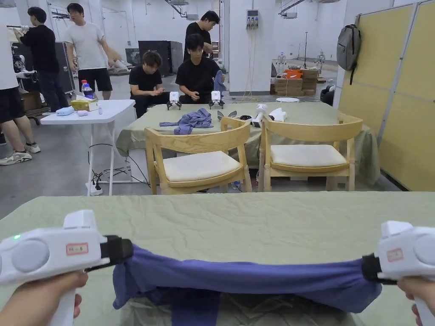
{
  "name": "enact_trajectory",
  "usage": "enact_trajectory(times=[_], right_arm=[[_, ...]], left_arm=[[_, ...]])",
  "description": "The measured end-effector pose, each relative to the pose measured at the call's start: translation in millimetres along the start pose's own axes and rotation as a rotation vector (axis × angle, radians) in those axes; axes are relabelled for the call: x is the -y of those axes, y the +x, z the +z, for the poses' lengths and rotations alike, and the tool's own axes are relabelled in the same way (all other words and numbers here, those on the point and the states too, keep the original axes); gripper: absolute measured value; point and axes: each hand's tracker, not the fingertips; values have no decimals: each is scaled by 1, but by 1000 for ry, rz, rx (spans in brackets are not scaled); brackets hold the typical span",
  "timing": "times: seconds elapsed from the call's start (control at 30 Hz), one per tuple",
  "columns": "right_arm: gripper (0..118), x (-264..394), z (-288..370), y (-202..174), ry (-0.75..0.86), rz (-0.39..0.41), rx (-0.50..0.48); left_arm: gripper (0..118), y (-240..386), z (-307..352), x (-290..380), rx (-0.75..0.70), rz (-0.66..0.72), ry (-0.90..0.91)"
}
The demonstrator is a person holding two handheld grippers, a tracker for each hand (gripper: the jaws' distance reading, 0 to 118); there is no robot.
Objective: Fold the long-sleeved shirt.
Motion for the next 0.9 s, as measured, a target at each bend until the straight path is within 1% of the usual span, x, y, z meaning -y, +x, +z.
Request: enact_trajectory(times=[0.03, 0.17, 0.23, 0.3, 0.33, 0.43, 0.5, 0.6, 0.73, 0.83, 0.9], right_arm=[[6, 16, 12, 4, -1, 9, -19], [6, 77, 56, 19, -26, 51, -41], [6, 108, 79, 24, -30, 52, -49], [6, 140, 101, 30, -55, 53, -71], [6, 154, 111, 32, -68, 58, -75], [6, 200, 140, 31, -90, 106, -74], [6, 232, 159, 29, -138, 159, -78], [6, 271, 176, 29, -194, 213, -57], [6, 318, 178, 30, -289, 261, -20], [6, 344, 171, 34, -366, 240, -18], [7, 356, 167, 35, -379, 255, -14]], left_arm=[[0, 1, 12, 11, -9, 4, -35], [0, 6, 77, 59, 41, 40, -51], [0, 4, 105, 84, 44, 40, -80], [0, 9, 138, 114, 4, 24, -137], [0, 5, 147, 128, 10, 34, -177], [0, 11, 194, 166, 13, 38, -197], [0, 19, 225, 193, 22, 28, -226], [0, 27, 258, 227, 41, 6, -274], [0, 19, 272, 266, 26, 36, -352], [0, 9, 274, 288, -1, 62, -398], [0, 4, 273, 301, -1, 65, -422]])
